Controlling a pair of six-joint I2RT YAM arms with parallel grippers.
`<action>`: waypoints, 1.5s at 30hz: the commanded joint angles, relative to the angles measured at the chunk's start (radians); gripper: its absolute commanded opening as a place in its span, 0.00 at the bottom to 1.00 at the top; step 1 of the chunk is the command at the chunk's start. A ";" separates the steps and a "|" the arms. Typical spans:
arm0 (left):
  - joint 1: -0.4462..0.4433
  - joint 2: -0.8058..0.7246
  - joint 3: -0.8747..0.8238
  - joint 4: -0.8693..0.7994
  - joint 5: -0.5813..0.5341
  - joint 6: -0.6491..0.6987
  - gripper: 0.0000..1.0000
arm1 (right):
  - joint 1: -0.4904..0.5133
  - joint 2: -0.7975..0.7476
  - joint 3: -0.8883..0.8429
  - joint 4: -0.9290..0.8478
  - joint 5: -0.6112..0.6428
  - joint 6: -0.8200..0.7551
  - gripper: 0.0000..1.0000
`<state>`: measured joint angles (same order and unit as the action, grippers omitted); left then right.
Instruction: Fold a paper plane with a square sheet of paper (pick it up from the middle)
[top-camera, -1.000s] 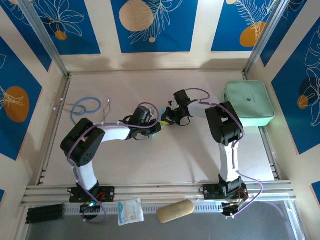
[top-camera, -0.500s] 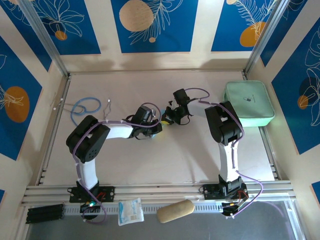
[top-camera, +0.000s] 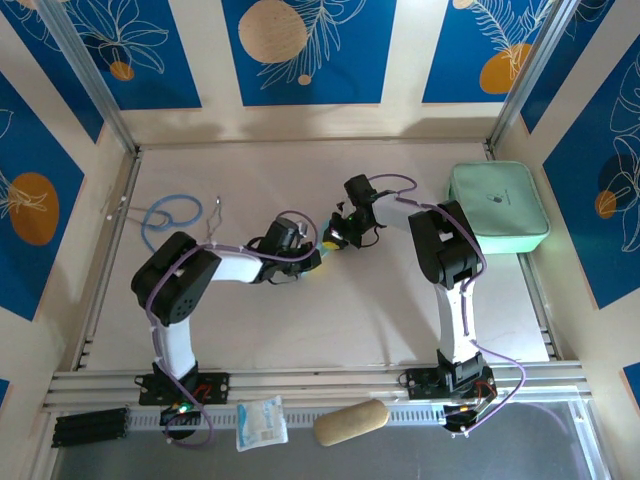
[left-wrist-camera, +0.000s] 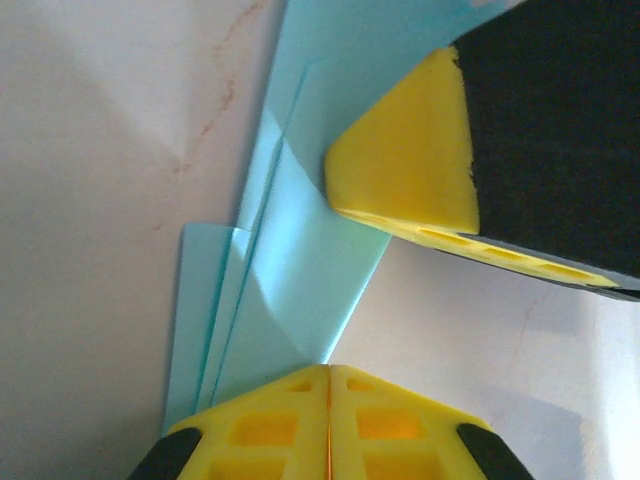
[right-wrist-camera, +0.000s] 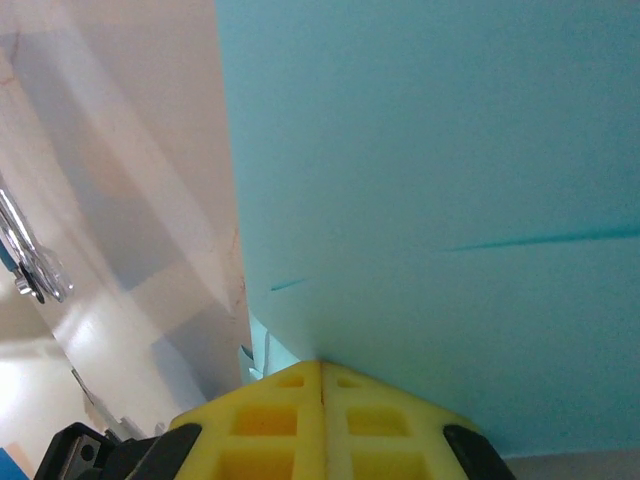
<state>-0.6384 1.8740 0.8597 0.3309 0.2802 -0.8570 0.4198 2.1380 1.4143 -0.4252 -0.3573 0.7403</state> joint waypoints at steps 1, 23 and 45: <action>0.014 -0.016 -0.060 -0.101 0.000 -0.023 0.09 | -0.003 0.045 -0.013 -0.116 0.078 -0.011 0.06; 0.029 -0.072 -0.075 -0.176 0.113 0.018 0.12 | -0.005 -0.078 -0.271 0.045 0.127 0.074 0.06; 0.105 -0.207 -0.190 -0.186 0.153 0.046 0.13 | -0.033 -0.076 -0.341 0.050 0.165 0.088 0.06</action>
<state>-0.5541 1.7096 0.6811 0.2508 0.4282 -0.8303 0.4118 1.9987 1.1366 -0.1982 -0.3714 0.8238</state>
